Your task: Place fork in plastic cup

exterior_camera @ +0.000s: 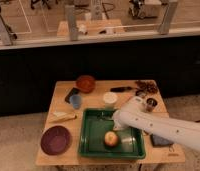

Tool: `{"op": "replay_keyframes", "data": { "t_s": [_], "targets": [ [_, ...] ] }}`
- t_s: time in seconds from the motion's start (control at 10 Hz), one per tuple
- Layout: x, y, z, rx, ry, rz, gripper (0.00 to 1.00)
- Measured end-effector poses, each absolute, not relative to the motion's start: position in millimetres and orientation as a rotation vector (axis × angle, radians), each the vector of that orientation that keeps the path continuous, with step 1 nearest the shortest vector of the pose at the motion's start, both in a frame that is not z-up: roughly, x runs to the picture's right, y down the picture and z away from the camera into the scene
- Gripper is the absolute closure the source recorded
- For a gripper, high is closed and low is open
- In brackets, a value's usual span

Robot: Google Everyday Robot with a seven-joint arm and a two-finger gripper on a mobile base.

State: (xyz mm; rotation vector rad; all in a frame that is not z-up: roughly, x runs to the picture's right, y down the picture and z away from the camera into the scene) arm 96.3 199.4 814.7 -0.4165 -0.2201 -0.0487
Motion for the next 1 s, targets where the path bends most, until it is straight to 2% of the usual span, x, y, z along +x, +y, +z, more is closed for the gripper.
{"op": "replay_keyframes", "data": {
  "t_s": [1.0],
  "targets": [
    [87,193,851,-0.424,-0.169,-0.073,0.49]
  ]
}}
